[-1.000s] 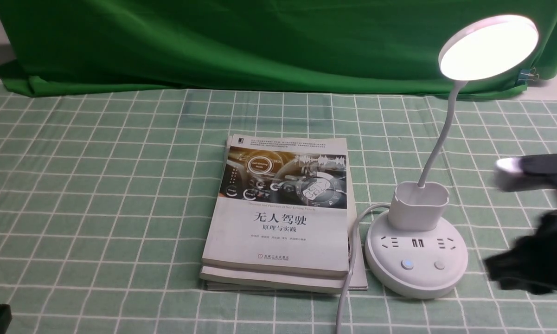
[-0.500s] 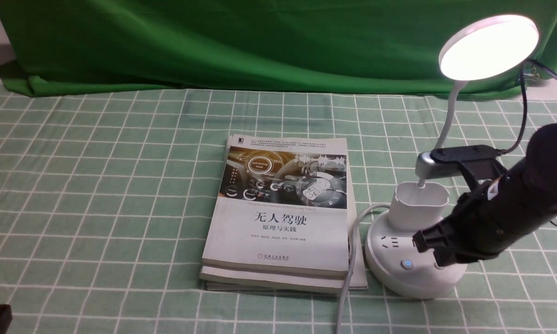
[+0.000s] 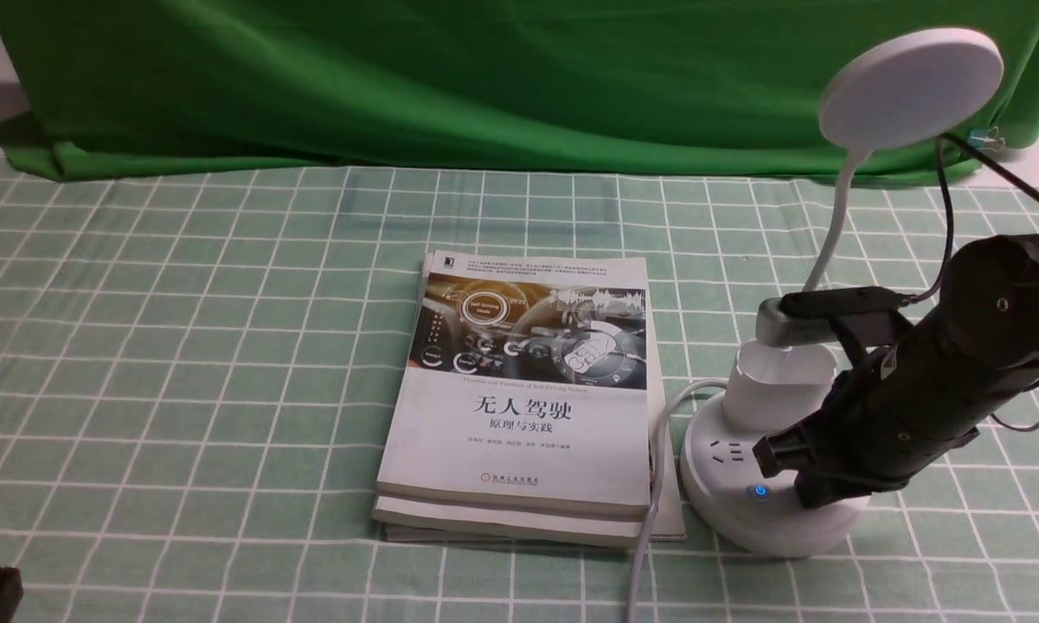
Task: Turn off the desk lamp on the blue coffee tablecloth by hand.
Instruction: 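Press the power button on the lamp base to turn the lamp off with the right gripper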
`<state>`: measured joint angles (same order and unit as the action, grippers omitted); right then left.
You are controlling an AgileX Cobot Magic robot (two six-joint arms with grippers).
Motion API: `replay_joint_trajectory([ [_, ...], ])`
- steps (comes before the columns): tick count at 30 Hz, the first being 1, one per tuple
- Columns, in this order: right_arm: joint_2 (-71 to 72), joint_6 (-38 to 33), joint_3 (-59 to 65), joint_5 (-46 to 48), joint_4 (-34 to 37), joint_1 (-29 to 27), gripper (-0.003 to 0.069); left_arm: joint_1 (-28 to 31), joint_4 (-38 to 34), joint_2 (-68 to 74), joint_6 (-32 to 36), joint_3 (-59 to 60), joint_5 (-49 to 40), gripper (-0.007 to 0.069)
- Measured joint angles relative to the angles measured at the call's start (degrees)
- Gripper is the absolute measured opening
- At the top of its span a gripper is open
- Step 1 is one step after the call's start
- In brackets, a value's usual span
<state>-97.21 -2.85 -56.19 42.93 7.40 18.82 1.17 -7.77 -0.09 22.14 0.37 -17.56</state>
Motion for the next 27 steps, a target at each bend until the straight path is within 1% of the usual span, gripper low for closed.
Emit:
replay_joint_trajectory([
  [12,4.39,0.00,-0.19,-0.05,-0.01,0.00,0.0039,0.00,0.00,0.00,0.00,0.00,0.00,0.0000],
  [21,-0.60,0.97,-0.72,-0.23,-2.20,0.00,0.0039,0.00,0.00,0.00,0.00,0.00,0.00,0.0000],
  [27,0.32,1.37,-0.71,-0.49,-2.20,0.00,0.0039,0.00,0.00,0.00,0.00,0.00,0.00,0.0000],
])
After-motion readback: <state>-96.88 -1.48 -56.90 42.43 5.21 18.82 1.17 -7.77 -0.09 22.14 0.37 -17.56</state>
